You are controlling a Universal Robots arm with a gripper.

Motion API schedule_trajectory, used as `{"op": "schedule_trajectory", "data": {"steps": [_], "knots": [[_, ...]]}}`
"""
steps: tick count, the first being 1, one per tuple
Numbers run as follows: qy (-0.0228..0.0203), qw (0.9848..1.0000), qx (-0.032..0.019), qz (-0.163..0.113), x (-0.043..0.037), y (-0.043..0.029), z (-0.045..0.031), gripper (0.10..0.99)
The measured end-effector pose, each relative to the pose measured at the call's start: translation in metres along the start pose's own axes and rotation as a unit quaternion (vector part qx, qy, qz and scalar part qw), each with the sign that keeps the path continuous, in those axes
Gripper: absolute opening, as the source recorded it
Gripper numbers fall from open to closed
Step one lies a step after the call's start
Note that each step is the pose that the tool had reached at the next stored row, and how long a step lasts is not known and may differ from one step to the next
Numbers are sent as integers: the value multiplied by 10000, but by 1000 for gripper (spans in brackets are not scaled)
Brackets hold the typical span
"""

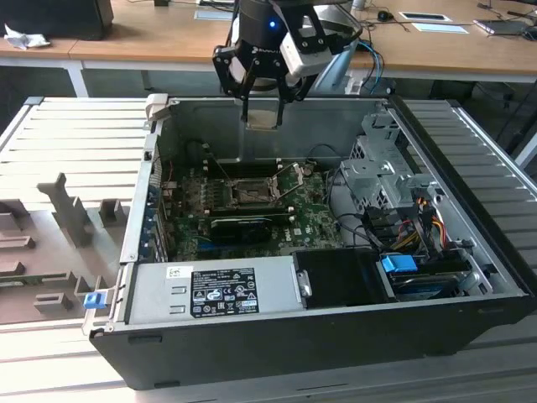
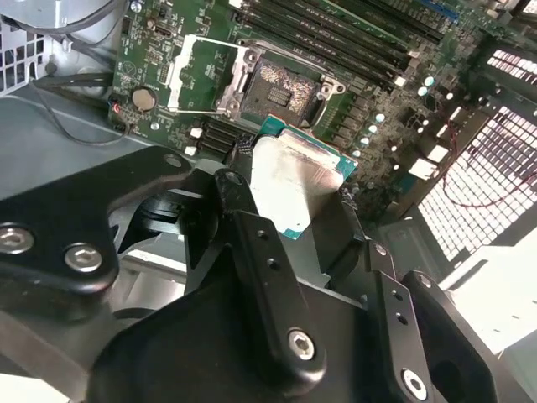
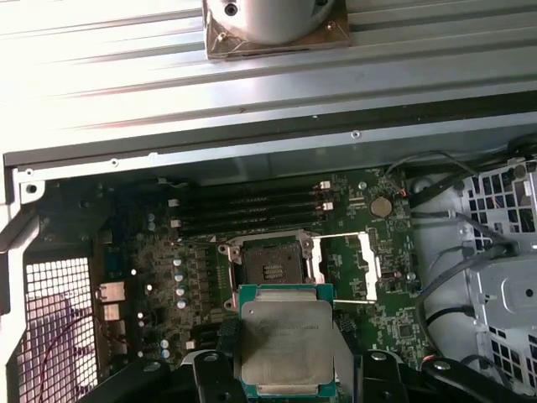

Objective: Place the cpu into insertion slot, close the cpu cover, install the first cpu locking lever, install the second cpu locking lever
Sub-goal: 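Place the cpu into insertion slot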

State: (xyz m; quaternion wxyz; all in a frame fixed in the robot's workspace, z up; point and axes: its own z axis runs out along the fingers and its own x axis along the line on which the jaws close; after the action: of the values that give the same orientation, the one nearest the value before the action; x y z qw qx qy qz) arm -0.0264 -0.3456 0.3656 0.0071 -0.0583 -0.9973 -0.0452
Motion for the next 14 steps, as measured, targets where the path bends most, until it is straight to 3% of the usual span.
{"op": "schedule_trajectory", "data": {"steps": [5,14], "knots": [[-5,10000,-1,54,-1,-2,19,529],[-42,9989,-8,466,-1,-3,26,529]]}}
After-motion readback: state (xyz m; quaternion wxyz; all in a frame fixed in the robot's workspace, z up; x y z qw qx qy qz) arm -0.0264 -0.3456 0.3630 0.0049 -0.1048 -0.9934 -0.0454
